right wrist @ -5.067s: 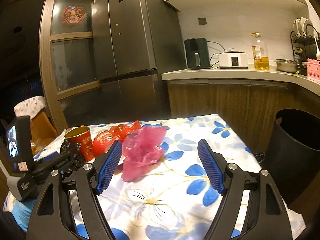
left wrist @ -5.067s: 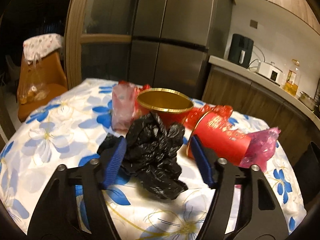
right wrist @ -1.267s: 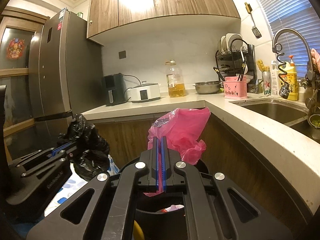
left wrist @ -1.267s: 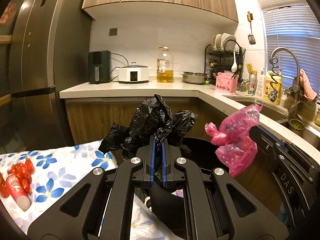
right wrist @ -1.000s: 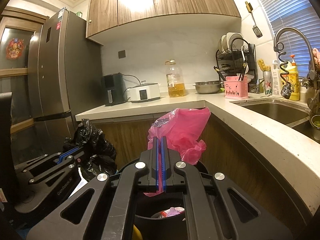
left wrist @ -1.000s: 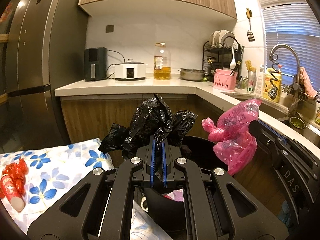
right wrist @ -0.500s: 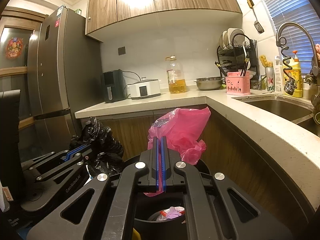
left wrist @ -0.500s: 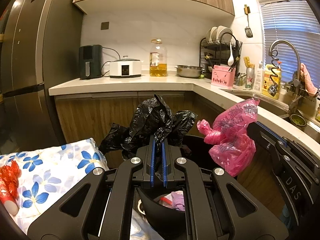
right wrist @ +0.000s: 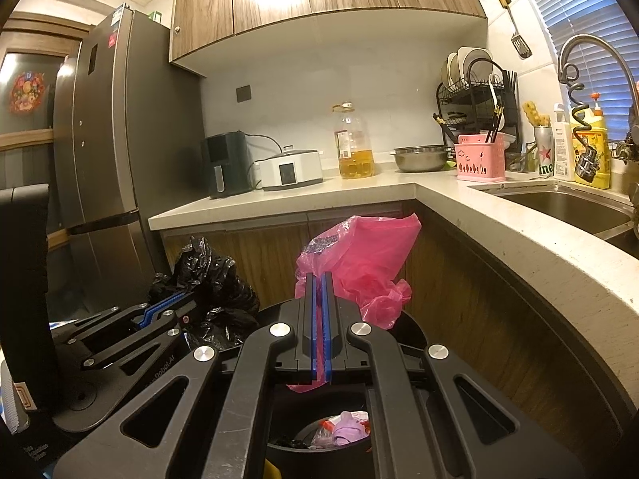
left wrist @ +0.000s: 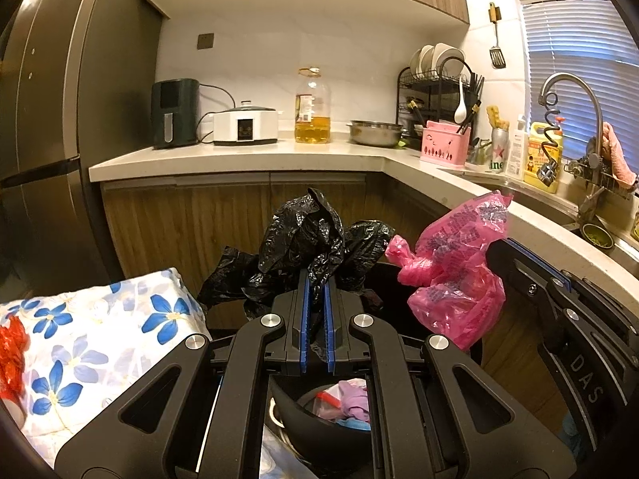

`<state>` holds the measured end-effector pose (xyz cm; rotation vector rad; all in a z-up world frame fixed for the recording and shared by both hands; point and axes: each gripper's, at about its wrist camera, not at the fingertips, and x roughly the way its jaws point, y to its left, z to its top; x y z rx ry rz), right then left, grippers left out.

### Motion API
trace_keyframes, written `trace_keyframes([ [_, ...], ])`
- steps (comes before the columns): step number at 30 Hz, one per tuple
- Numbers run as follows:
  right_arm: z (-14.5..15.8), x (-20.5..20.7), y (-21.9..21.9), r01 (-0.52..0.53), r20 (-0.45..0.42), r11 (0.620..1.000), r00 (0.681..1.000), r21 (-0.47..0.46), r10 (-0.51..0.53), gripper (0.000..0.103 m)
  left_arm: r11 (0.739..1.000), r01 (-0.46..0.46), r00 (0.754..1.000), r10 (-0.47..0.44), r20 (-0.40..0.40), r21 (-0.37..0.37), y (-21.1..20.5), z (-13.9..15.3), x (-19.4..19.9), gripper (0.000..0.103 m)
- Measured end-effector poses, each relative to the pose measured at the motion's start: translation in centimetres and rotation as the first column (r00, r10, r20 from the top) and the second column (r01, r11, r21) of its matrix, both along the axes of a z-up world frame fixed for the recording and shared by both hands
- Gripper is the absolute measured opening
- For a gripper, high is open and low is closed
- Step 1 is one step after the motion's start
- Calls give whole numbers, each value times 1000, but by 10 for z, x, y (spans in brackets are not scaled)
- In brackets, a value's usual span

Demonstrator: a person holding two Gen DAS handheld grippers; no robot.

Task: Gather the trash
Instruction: 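Open both tools to drop the black and pink bags into the bin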

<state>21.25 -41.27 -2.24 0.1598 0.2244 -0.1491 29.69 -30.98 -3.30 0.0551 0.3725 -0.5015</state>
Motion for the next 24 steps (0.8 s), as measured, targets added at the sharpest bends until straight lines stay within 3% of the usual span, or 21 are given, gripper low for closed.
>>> trace_keyframes([
  [9, -2, 5, 0, -5, -9, 1000, 1000, 5, 5, 3, 1000, -5, 999, 4, -32, -9, -1, -6, 8, 7],
  [11, -3, 6, -1, -3, -13, 1000, 1000, 9, 3, 3, 1000, -1, 999, 1, -35, -9, -1, -8, 10, 11],
  [15, -4, 6, -3, 3, -12, 1000, 1000, 17, -3, 3, 1000, 1, 999, -2, -34, -8, -2, -10, 10, 36],
  [18, -4, 5, -4, 11, -11, 1000, 1000, 18, -11, 4, 1000, 6, 999, -6, -38, -10, -1, -12, 11, 40],
  [24, -5, 1, -7, 22, -16, 999, 1000, 32, -21, 25, 1000, -10, 999, 10, -45, -18, 7, -13, 10, 49],
])
